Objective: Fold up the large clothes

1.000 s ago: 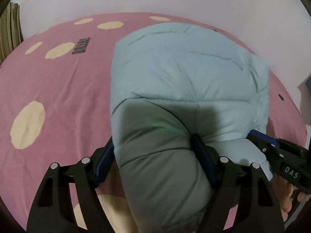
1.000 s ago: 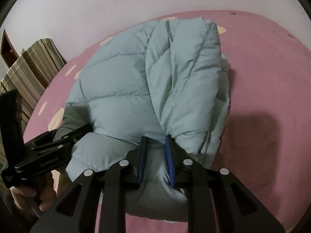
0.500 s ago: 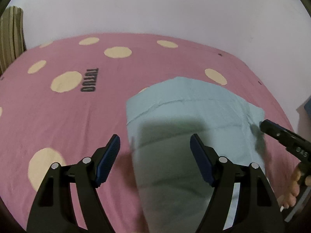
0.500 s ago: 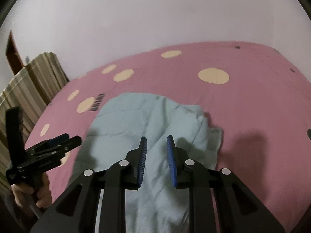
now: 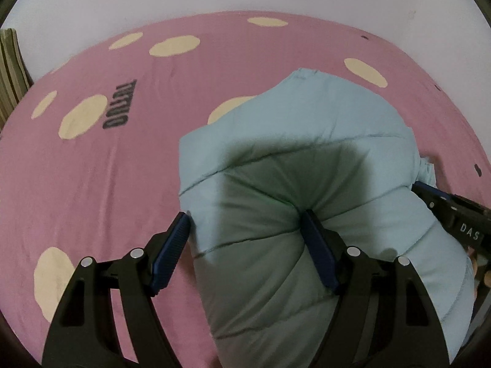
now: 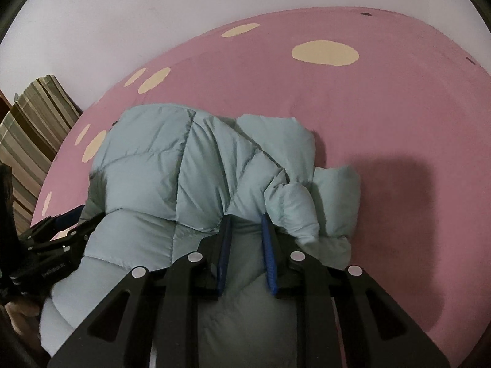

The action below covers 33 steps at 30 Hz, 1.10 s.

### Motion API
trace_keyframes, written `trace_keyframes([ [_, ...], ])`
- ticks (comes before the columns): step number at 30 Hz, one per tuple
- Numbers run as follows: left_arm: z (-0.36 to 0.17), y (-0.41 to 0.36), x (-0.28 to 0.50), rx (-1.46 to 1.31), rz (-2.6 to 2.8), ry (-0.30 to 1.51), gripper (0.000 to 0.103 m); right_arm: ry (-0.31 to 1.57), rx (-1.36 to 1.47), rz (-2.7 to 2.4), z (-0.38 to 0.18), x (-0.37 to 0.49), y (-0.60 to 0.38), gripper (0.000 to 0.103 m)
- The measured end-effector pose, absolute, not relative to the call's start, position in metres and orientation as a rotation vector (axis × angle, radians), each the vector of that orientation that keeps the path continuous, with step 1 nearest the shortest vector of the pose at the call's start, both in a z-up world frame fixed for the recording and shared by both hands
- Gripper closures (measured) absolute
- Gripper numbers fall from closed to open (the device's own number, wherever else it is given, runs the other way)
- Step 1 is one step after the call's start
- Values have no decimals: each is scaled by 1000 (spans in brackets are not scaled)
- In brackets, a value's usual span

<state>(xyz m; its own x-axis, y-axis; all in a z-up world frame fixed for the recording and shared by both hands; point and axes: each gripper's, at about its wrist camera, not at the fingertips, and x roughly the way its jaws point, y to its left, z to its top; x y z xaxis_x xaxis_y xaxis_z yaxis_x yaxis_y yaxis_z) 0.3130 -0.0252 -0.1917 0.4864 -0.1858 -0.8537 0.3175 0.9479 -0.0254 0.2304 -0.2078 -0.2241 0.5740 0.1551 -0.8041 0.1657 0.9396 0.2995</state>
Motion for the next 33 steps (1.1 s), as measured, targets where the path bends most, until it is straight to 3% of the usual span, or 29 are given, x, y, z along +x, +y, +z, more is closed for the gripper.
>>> trace_keyframes([
  [33, -210, -28, 314, 163, -290, 1005, 27, 913, 326, -60, -221, 226, -199, 84],
])
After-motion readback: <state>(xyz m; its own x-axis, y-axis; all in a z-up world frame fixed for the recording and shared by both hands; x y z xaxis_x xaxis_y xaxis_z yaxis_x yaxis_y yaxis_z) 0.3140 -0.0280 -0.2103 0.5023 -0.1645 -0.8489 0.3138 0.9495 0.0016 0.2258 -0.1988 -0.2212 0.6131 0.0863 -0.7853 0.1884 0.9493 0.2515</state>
